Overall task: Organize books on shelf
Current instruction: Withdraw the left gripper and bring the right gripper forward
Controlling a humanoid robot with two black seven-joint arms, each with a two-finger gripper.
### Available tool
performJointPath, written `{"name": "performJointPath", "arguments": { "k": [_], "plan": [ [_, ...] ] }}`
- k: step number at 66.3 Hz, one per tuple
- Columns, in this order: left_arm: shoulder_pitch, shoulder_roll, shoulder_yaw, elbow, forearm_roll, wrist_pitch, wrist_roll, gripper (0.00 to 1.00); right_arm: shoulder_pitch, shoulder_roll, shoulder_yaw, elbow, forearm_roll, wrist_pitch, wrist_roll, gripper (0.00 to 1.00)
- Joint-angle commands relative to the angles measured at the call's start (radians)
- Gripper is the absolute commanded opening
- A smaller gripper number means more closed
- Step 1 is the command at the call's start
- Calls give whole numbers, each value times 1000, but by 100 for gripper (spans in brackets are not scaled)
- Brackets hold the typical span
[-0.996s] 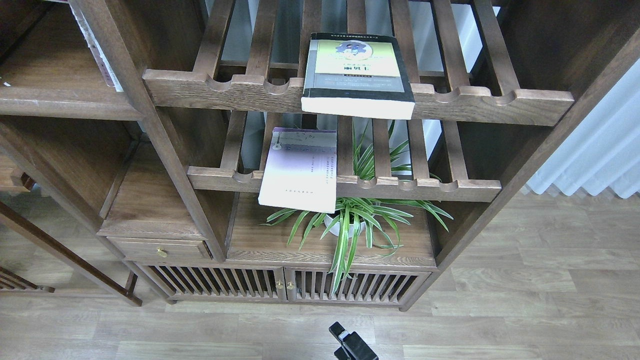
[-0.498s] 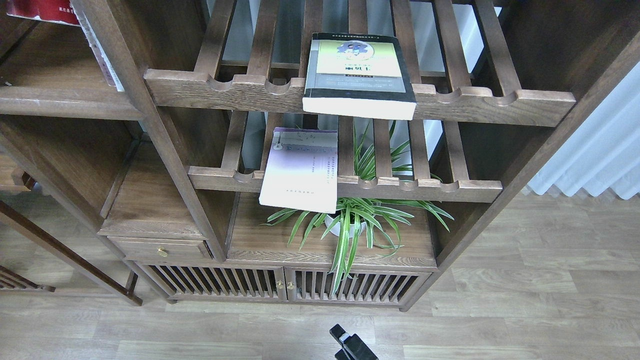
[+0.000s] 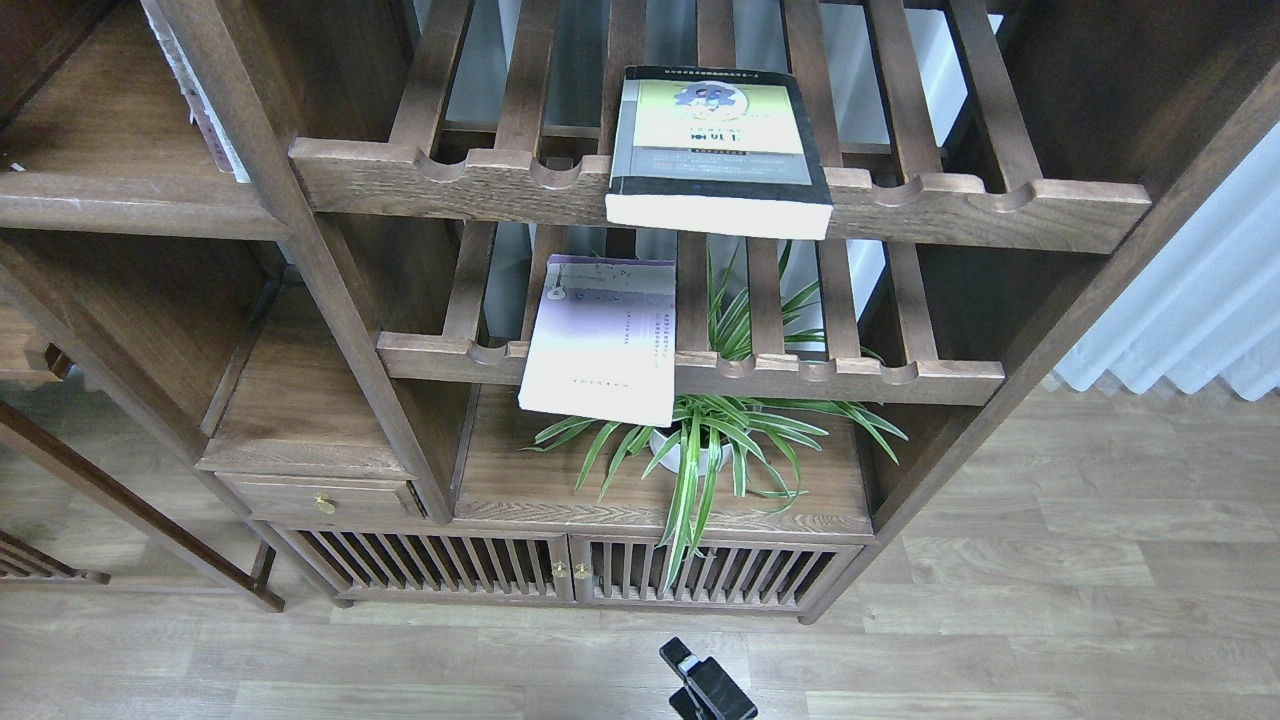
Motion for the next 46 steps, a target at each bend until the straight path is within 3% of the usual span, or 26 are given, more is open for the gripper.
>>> {"name": "performJointPath", "arguments": {
  "k": [1, 4, 21, 27, 30, 46],
  "plan": [
    [133, -8, -65, -88, -46, 0, 2, 75, 9, 1, 3, -3, 9, 0, 0, 99],
    [216, -11, -93, -153, -96, 0, 2, 75, 13, 1, 3, -3, 26, 0, 0, 99],
    [426, -89, -163, -299, -121, 0, 3, 80, 22, 12, 2, -14, 67, 0, 2, 99],
    [478, -107, -171, -317, -122, 0, 2, 85, 30, 10, 6, -12, 69, 0, 2, 99],
    [506, -117, -174, -319, -127, 0, 2, 100, 32, 10, 12, -14, 70, 0, 2, 99],
    [611, -200, -169, -319, -139, 0, 3, 100, 55, 6, 32, -4, 90, 0, 39, 99]
  ]
}}
